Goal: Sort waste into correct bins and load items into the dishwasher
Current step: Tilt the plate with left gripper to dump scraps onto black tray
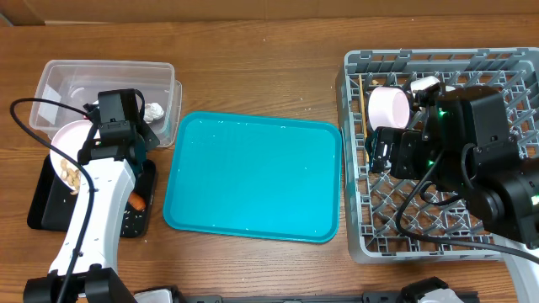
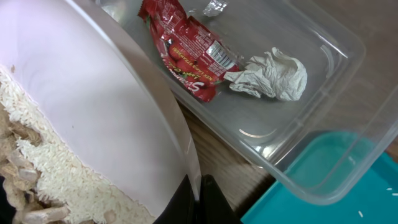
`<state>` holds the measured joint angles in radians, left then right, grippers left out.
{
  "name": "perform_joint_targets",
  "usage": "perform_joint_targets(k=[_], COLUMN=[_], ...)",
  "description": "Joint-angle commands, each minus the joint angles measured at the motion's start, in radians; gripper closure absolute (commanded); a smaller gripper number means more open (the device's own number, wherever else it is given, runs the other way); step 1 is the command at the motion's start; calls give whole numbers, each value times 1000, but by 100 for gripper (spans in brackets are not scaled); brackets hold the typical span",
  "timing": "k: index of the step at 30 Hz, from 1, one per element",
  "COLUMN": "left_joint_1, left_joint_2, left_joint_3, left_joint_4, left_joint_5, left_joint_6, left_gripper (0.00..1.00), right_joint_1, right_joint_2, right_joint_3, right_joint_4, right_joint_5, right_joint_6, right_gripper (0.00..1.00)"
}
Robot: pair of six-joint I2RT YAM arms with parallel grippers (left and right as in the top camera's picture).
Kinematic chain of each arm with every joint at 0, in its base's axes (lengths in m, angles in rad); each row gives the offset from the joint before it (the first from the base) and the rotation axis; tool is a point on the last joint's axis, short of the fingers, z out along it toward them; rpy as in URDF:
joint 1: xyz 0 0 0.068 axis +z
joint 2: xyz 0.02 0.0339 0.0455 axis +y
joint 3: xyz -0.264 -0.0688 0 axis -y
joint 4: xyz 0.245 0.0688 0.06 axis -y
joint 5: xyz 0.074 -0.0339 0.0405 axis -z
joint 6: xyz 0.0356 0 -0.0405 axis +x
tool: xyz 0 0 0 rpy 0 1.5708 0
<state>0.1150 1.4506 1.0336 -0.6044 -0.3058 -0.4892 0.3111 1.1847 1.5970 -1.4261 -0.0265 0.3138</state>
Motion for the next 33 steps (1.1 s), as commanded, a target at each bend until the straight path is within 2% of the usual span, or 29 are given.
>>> perform_joint_targets(k=[1,4,9,18,24,33], left_joint_1=[10,23,36,36,36,38], left_joint_2=[-15,-15,-15,-18,-60,-167], left_joint_3=[1,1,1,1,1,1], left_joint_4=[11,22,81,112,124,107], left_joint_5=[-18,-9,-13,4,11,11], left_joint_6=[-59,-89,-70,4,102,131], left_gripper=[95,96,96,96,96,96], right_joint_1=[2,2,2,2,2,2], right_joint_2=[-2,-2,-2,-2,-2,-2], right_joint_3=[8,8,8,8,8,8], right_joint_4=[2,1,-1,-1,0,0], right_joint_5=[-2,-2,-2,-2,-2,-2], right_joint_6=[1,1,1,1,1,1], right_gripper=[0,0,0,0,0,0])
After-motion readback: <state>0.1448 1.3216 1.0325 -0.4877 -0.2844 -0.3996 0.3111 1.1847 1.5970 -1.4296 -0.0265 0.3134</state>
